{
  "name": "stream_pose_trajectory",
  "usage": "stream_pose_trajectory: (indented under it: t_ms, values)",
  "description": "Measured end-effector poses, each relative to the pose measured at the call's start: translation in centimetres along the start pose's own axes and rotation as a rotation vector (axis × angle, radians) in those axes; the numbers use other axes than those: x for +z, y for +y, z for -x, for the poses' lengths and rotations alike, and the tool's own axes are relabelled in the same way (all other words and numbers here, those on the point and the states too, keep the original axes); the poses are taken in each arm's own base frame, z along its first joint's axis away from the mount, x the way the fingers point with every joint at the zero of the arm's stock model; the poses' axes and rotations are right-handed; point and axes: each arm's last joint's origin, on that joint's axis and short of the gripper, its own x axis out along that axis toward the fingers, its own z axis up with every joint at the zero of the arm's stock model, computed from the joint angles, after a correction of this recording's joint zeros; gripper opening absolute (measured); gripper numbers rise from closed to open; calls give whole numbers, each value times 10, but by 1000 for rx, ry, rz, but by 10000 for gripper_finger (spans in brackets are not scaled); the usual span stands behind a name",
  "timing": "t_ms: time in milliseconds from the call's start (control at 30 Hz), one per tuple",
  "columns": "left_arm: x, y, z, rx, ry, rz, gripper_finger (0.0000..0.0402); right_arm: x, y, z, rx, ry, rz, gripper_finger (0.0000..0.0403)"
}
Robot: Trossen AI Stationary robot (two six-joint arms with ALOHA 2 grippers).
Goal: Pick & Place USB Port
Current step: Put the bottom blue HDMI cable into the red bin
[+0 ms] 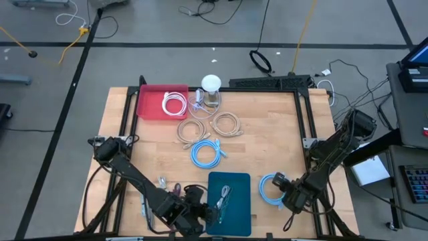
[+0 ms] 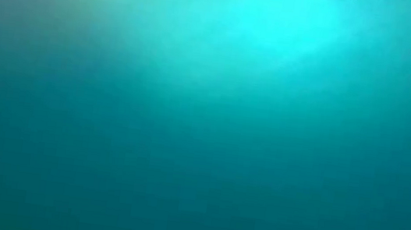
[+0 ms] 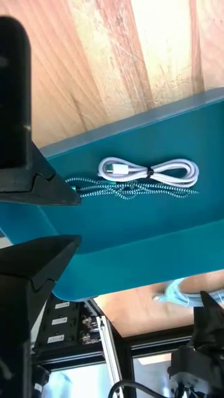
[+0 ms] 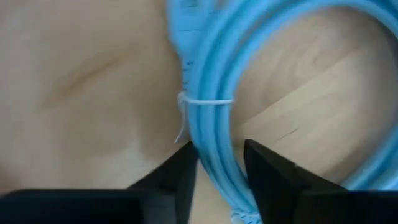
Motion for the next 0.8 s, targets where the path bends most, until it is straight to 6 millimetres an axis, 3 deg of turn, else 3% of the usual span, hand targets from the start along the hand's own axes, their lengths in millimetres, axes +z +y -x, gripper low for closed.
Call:
stream_pose_trajectory:
  t_ms: [133, 333, 467, 633, 800]
  values:
    - [0, 0, 0, 3, -1, -1, 88, -2, -1, 1, 9, 18, -159, 31]
    - [1, 3, 0, 30, -11, -8, 88, 10, -8, 19, -126, 47, -366, 31]
    - [6, 4, 7, 12, -110, 17, 88, 35, -27, 58, -274, -44, -449, 31]
    - [31, -1, 48, -70, -321, 1, 88, 58, -68, 108, -352, -161, -584, 31]
    - [65, 5, 114, -114, -490, -59, 88, 66, -126, 148, -404, -337, -747, 31]
